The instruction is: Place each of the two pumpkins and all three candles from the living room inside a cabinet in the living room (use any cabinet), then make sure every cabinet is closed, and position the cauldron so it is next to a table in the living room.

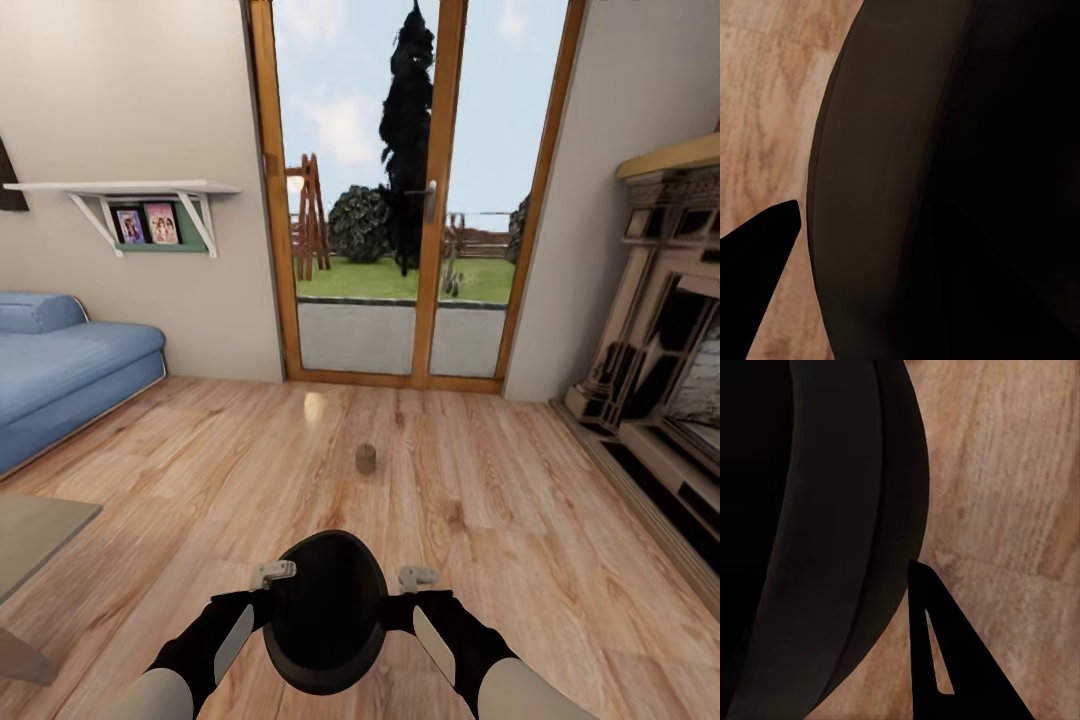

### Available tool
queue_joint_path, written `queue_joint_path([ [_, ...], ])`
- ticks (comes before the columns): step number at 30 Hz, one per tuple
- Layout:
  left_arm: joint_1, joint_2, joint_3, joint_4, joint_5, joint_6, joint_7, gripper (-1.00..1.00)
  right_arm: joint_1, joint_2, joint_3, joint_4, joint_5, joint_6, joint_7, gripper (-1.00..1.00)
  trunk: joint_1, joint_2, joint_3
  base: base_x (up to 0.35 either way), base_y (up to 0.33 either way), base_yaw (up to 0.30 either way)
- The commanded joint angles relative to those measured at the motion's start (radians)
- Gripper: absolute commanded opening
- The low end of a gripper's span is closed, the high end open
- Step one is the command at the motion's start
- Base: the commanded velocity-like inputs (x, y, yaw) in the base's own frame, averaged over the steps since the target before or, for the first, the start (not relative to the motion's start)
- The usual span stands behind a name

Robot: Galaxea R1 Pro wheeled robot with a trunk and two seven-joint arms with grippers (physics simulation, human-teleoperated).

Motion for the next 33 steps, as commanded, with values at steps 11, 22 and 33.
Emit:
queue_joint_path([
  [11,-0.001,0.001,-0.001,-0.004,0.015,0.005,0.002,-1.00,0.000,0.000,0.003,-0.001,-0.002,-0.007,-0.006,-1.00,-0.043,0.077,0.034,0.000,0.000,0.000],
  [22,-0.001,0.001,-0.001,-0.004,0.015,-0.008,0.002,-1.00,0.000,0.000,0.003,-0.001,-0.002,-0.008,-0.006,-1.00,-0.054,0.098,0.043,0.000,0.000,0.000],
  [33,-0.001,0.001,-0.001,-0.002,0.015,-0.014,0.002,-1.00,0.000,0.000,0.003,-0.001,-0.002,-0.008,-0.006,-1.00,-0.054,0.098,0.043,0.236,-0.103,0.169],
])
